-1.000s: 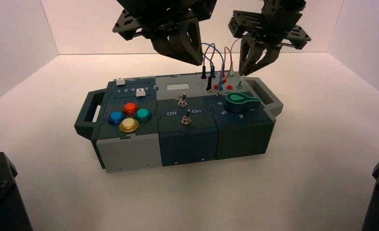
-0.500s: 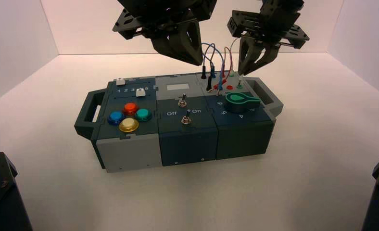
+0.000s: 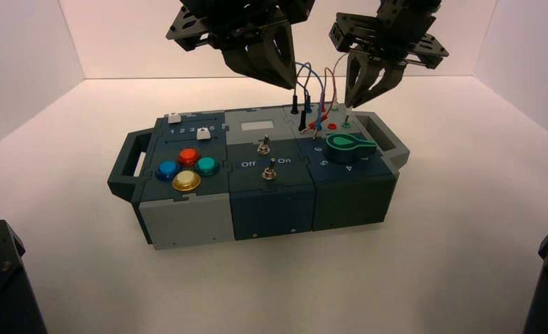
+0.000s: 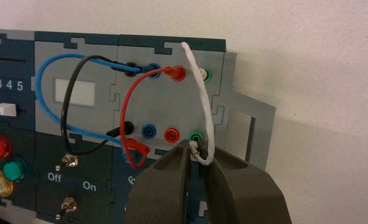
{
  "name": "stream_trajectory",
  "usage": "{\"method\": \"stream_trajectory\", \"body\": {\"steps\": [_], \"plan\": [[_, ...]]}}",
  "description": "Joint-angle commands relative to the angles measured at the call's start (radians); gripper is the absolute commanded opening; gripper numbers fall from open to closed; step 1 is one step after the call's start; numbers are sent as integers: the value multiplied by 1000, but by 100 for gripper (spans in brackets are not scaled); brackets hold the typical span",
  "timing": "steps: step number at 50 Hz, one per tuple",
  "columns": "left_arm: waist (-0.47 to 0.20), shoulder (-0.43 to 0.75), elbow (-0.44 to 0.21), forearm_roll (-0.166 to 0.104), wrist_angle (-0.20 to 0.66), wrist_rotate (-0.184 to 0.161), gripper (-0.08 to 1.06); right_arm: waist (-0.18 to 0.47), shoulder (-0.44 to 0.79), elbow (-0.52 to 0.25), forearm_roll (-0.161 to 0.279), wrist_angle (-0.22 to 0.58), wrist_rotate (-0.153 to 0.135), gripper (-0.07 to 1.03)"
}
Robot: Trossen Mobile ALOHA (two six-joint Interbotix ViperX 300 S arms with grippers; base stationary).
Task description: Insert the white wire.
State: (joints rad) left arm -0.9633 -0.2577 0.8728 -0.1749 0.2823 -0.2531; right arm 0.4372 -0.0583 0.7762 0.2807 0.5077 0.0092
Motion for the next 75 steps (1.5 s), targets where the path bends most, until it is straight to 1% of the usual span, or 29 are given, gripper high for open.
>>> {"method": "stream_trajectory", "body": {"steps": [1,8,59,75], "plan": [[-2,-9,-28,3,-5,5,-3,-11,-9,-17,-5,-5,0,-2],[-2,-8,-29,5,-3,5,-3,-14,-6,-17,-9,-8,0,-2],[-2,0,-29,6,-5,5,-3,-14,2,-26,-5,-6,0,-2],[-2,3,-29,6,-3,5,-3,-5,17,-29,-3,-6,0,-2]]}}
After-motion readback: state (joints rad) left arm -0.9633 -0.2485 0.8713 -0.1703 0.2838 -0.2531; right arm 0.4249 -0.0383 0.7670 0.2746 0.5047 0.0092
